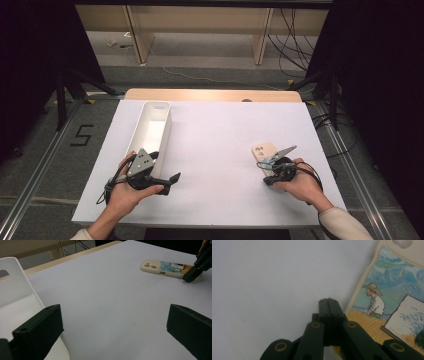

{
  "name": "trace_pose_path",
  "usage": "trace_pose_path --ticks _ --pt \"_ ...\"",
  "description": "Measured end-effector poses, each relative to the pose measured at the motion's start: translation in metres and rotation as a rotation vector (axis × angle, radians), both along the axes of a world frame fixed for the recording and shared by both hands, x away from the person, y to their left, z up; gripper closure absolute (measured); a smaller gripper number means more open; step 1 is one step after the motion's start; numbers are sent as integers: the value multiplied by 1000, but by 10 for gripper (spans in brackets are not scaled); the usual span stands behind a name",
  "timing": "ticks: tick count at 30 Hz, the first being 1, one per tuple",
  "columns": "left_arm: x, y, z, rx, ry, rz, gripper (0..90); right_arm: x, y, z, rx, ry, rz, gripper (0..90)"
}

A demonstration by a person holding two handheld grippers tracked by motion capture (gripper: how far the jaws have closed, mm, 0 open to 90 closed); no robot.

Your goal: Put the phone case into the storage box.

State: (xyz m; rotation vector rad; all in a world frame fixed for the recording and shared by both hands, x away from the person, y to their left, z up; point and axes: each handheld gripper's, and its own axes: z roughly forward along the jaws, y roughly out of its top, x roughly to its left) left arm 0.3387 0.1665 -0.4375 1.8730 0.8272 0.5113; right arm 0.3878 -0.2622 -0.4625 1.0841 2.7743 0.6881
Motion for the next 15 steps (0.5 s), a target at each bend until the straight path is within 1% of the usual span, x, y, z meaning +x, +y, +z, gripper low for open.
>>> trace_pose_path --ticks 2,4,5,6,7,8,9,13,15 --pt "0 0 0 -4 1 0 0 1 -7 2 -21 5 -24 900" --pt "0 0 0 -8 1 -2 2 1 -9 2 -25 4 -30 900" --pt "0 0 1 -8 -1 -5 2 2 -12 2 -30 7 -34 900" --pt "0 0 1 -7 -3 -4 2 3 -17 3 -42 6 -49 900" --pt "0 0 1 -7 -3 -4 2 3 -17 3 -42 6 -49 900" --pt "0 0 1 -6 -3 -3 2 5 -21 4 -58 -1 -66 900" --pt "0 0 1 -6 -3 -3 2 5 -22 4 -61 -1 -77 900" --pt "0 0 1 -5 -3 -3 2 6 -22 4 -70 0 -77 900" --pt "0 0 1 -5 -3 -2 2 7 -21 4 -80 -10 -63 891"
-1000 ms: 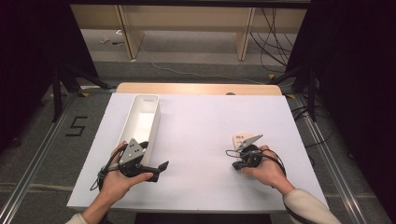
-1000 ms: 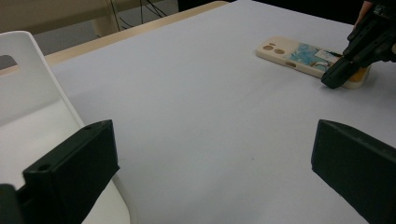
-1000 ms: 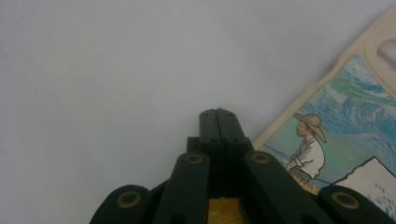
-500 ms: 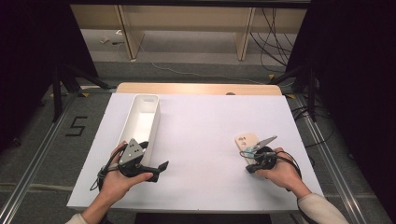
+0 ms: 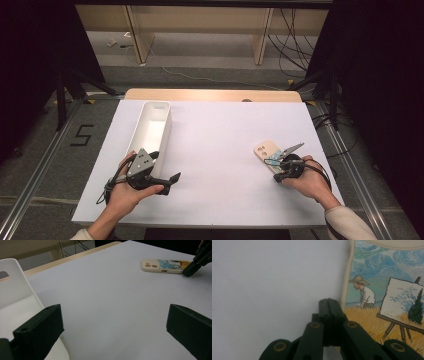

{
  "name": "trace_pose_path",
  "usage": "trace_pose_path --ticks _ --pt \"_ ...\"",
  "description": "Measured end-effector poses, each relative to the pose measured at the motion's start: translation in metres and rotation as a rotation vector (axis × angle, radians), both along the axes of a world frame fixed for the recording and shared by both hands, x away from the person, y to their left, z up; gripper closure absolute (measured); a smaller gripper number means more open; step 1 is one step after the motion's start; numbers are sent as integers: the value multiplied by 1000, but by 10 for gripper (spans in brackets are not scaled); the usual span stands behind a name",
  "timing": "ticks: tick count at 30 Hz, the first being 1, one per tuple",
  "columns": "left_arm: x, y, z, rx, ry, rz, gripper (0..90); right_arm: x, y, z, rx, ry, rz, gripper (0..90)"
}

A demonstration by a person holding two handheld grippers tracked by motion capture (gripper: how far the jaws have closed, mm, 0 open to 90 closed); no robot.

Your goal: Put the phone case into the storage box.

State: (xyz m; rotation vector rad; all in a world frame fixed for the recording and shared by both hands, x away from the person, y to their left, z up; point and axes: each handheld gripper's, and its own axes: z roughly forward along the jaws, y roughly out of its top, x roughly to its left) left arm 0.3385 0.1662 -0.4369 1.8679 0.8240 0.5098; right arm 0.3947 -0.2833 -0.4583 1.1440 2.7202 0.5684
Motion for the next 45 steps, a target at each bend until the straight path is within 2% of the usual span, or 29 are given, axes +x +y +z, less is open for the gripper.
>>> trace_pose_path --ticks 4,9,10,13,16,17,18,20,23,24,25,29,36,39,45 --pt "0 0 0 1 0 0 2 0 0 3 7 0 0 844" --pt "0 1 0 1 -2 1 2 -1 2 12 12 -31 5 755" --pt "0 1 0 1 -1 0 2 1 3 18 10 -60 -1 702" --pt "0 1 0 1 -1 0 2 6 1 26 -1 -102 -16 558" --pt "0 1 0 3 -1 3 1 13 0 28 -21 -131 -46 328" --pt "0 1 0 3 -1 3 1 13 0 28 -21 -131 -46 328" --pt "0 1 0 3 0 3 1 19 -1 26 -20 -138 -87 226" --pt "0 1 0 5 1 3 1 23 -2 25 -38 -136 -86 159" --pt "0 1 0 4 0 3 1 29 -1 24 -64 -127 -78 140" --pt "1 1 0 4 0 3 1 31 -1 23 -73 -124 -74 108" --pt "0 1 0 3 2 3 1 36 1 21 -106 -115 -69 73" --pt "1 1 0 7 0 3 0 43 3 16 -144 -92 -53 17" --pt "0 1 0 4 3 2 0 49 7 7 -209 -59 -37 4" --pt "1 1 0 7 2 2 0 49 8 6 -213 -55 -31 5" --pt "0 1 0 5 3 3 0 53 11 1 -252 -43 -32 13"
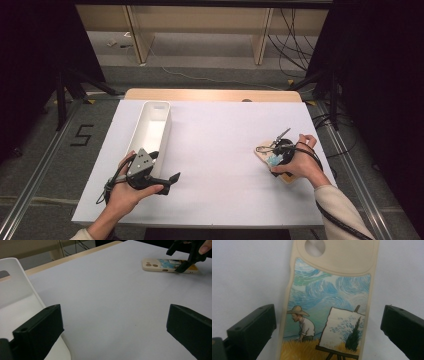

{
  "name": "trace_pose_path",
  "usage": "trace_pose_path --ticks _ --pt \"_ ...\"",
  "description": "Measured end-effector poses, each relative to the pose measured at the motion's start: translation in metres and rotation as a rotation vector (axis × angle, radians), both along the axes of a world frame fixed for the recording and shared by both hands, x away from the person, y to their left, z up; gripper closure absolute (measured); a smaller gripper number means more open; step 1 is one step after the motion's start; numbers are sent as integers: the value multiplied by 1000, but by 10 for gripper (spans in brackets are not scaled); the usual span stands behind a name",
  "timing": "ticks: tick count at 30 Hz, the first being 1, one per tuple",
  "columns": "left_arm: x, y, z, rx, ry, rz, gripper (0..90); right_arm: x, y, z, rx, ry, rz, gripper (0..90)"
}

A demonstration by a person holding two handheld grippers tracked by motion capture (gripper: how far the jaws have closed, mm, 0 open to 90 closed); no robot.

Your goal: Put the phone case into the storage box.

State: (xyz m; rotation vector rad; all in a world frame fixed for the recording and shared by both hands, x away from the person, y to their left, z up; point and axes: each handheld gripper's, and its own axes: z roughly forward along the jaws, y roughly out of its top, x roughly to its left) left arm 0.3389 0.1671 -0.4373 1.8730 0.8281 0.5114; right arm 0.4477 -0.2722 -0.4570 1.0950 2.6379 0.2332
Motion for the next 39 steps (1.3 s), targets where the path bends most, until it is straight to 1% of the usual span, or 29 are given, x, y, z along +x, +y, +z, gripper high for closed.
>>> trace_pose_path --ticks 5,9,11,24,26,30,33,39 --pt "0 0 0 3 -2 -3 0 3 -1 -3 -16 23 4 18" --pt "0 0 0 0 -1 -2 0 4 -3 -4 -1 33 2 19" --pt "0 0 0 3 -2 -3 0 6 -5 -5 16 46 -6 18" --pt "0 0 0 2 -3 -4 0 14 -10 -7 45 117 -32 3" --pt "0 0 0 1 -5 -4 0 15 -10 -8 48 118 -30 3" --pt "0 -1 0 1 -5 -4 0 17 -11 -8 52 139 -35 3" --pt "0 0 0 3 -5 -3 0 18 -11 -8 53 146 -38 3" --pt "0 0 0 2 -6 -4 0 18 -10 -8 51 147 -41 5"
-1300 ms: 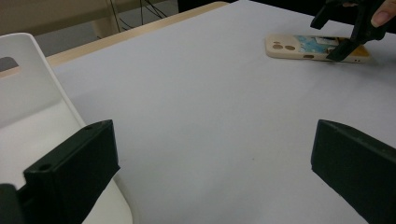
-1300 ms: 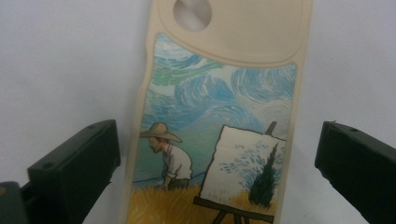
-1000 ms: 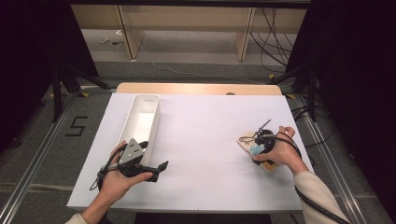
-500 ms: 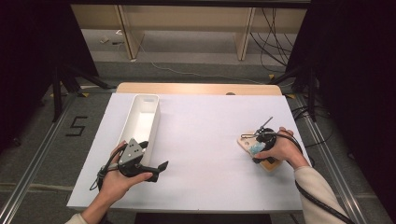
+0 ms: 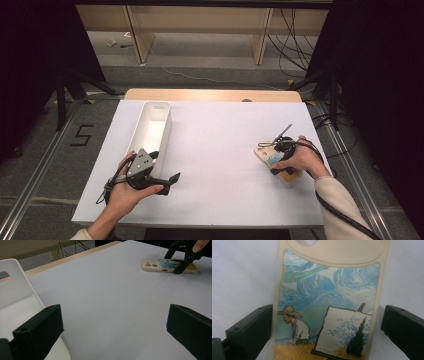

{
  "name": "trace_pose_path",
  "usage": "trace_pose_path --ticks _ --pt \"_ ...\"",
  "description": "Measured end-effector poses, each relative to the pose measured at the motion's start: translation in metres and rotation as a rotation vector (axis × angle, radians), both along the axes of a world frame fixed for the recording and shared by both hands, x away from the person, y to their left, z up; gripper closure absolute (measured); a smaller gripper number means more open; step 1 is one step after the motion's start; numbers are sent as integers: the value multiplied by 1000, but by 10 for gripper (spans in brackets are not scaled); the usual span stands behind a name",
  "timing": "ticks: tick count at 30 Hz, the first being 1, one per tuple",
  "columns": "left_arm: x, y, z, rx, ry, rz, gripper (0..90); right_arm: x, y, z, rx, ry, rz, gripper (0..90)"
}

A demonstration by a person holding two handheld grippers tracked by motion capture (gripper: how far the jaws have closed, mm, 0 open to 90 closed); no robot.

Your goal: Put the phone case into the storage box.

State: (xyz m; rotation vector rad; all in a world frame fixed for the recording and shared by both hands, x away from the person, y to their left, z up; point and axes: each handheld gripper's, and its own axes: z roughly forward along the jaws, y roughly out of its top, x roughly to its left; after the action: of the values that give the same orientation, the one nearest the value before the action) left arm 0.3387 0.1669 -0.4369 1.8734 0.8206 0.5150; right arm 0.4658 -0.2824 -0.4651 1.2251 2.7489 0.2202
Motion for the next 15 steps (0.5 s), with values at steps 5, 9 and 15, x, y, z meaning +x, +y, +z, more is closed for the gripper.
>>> trace_pose_path --ticks 5,9,15 --pt "0 0 0 0 0 0 0 0 1 1 1 6 4 28" --pt "0 0 0 2 0 -2 0 0 1 1 5 11 11 43" --pt "0 0 0 3 -1 -1 0 0 1 2 10 19 10 65"
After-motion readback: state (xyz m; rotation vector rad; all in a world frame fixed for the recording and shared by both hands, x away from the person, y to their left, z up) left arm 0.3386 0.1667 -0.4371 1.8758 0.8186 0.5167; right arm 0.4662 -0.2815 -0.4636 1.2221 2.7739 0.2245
